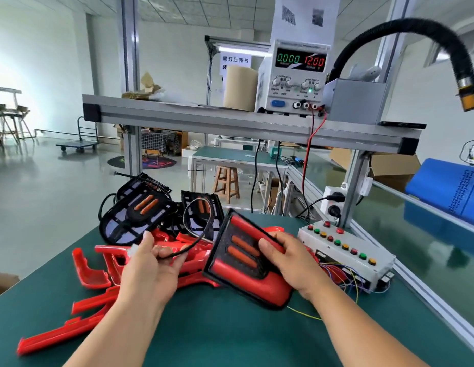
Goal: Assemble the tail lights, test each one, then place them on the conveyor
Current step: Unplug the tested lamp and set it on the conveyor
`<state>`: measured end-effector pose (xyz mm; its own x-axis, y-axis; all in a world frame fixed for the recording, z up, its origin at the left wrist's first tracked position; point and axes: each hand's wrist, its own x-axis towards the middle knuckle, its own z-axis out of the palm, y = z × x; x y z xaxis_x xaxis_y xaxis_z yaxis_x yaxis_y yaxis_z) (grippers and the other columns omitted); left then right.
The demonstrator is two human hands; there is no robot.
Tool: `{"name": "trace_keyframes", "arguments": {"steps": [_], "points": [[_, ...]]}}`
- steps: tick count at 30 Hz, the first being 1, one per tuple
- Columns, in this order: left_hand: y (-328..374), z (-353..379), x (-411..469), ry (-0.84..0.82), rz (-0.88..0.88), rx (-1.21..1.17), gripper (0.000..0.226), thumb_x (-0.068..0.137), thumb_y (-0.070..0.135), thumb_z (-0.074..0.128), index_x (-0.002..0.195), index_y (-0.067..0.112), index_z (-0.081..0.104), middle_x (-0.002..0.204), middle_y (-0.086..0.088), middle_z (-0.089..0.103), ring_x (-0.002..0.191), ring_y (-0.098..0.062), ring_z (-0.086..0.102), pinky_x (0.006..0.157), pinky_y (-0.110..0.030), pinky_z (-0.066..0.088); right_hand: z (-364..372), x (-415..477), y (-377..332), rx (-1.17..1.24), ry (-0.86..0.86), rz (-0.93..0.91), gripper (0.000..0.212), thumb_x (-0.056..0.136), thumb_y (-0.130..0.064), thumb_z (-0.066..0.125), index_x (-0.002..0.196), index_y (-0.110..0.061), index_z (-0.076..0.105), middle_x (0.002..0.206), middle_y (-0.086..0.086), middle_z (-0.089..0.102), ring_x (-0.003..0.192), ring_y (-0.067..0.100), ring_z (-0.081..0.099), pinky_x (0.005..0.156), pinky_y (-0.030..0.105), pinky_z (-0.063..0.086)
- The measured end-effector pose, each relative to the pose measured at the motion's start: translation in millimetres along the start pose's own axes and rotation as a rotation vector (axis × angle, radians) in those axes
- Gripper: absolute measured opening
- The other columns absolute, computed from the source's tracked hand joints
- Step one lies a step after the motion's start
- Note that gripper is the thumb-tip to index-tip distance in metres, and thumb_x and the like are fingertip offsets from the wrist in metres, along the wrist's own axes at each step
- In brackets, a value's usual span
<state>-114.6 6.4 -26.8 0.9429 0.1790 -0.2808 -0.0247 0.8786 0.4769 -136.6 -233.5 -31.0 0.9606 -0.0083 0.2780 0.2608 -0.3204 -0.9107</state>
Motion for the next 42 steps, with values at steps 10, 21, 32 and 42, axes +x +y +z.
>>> {"name": "trace_keyframes", "arguments": {"steps": [10, 21, 32, 42], "points": [[-45, 26, -20, -0.469, -0.042, 0.165, 0.048, 0.090, 0.011, 0.058, 0.138, 0.009, 0.051, 0.125, -0.017, 0.062, 0.115, -0.031, 0.060, 0.106, -0.049, 0.043, 21, -6, -45, 0.491, -0.032, 0.038, 0.054, 0.083, -0.040, 0.061, 0.108, 0.007, 0.063, 0.098, 0.024, 0.070, 0.082, 0.028, 0.066, 0.081, 0.041, 0.054], [-57, 31, -36, -0.816, 0.109, 0.429, 0.063, 0.045, 0.060, 0.085, 0.093, 0.020, 0.079, 0.102, -0.010, 0.074, 0.097, -0.023, 0.069, 0.085, -0.038, 0.057, 26, -19, -73, 0.569, -0.120, 0.070, 0.053, 0.080, -0.045, 0.065, 0.106, 0.002, 0.067, 0.092, 0.018, 0.074, 0.075, 0.023, 0.071, 0.071, 0.034, 0.059], [-48, 58, -17, -0.336, -0.250, 0.008, 0.035, 0.096, 0.036, 0.040, 0.100, 0.012, 0.067, 0.099, -0.008, 0.066, 0.088, -0.031, 0.064, 0.087, -0.038, 0.049, 13, -4, -81, -0.295, 0.352, 0.046, 0.058, 0.075, -0.076, 0.049, 0.084, -0.021, 0.066, 0.080, -0.001, 0.069, 0.081, 0.023, 0.065, 0.079, 0.043, 0.053], [-46, 76, -28, -0.295, -0.343, 0.289, 0.039, 0.100, 0.033, 0.042, 0.076, 0.008, 0.060, 0.059, -0.005, 0.061, 0.048, -0.018, 0.059, 0.047, -0.024, 0.051, -5, -18, -54, 0.013, 0.230, 0.219, 0.054, 0.083, -0.068, 0.054, 0.124, -0.032, 0.054, 0.125, -0.005, 0.061, 0.113, 0.016, 0.058, 0.101, 0.039, 0.043]]}}
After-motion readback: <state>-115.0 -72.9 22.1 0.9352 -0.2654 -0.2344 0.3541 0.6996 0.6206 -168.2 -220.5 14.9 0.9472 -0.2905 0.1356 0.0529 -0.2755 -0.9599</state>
